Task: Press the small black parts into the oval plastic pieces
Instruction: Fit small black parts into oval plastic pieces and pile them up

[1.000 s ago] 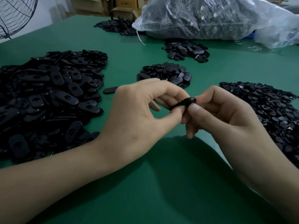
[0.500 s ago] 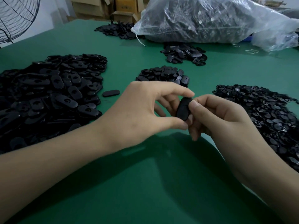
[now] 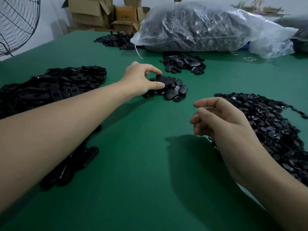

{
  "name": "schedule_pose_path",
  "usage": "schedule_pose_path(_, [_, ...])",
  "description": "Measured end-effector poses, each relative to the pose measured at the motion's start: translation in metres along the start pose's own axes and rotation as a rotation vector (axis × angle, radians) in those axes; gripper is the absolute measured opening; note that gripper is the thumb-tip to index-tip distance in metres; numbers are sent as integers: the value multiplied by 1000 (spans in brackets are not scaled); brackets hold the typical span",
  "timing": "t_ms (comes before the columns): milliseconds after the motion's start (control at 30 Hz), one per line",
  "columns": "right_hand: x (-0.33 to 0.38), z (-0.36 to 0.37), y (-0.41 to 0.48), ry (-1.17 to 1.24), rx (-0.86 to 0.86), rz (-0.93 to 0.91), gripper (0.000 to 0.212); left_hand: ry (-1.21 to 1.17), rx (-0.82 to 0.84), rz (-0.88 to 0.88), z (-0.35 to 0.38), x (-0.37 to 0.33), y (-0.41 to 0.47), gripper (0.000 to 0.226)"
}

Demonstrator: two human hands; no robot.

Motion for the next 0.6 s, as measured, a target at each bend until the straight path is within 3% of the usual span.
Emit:
schedule_pose_path(133, [-4,0,0,40,5,40,14,-38,-4,-59,13,11,8,51])
schedule_pose_path(267, [-1,-1,2,10,2,6,14,-35,31,-66,7,10,5,70])
schedule_pose_path(367, [-2,-3,4,22,1,15,14,-74,37,-84,-17,11,-2,58])
schedule_pose_path(467, [-3,-6,6,16,-17,13,14,137,118,-57,-43,13,-10,30])
schedule_pose_path(600, [-2,-10,8,-49,-33,-18,15,591,175,-98,-73,39,-16,27])
Point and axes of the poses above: each hand's wrist, its own y-axis towards the middle knuckle, its own z-axis out of the palm, x = y × z, the point moved 7 cm from there along y, towards the middle knuckle, and after that the axes turned 2 degrees about x, right-handed, at the moved point
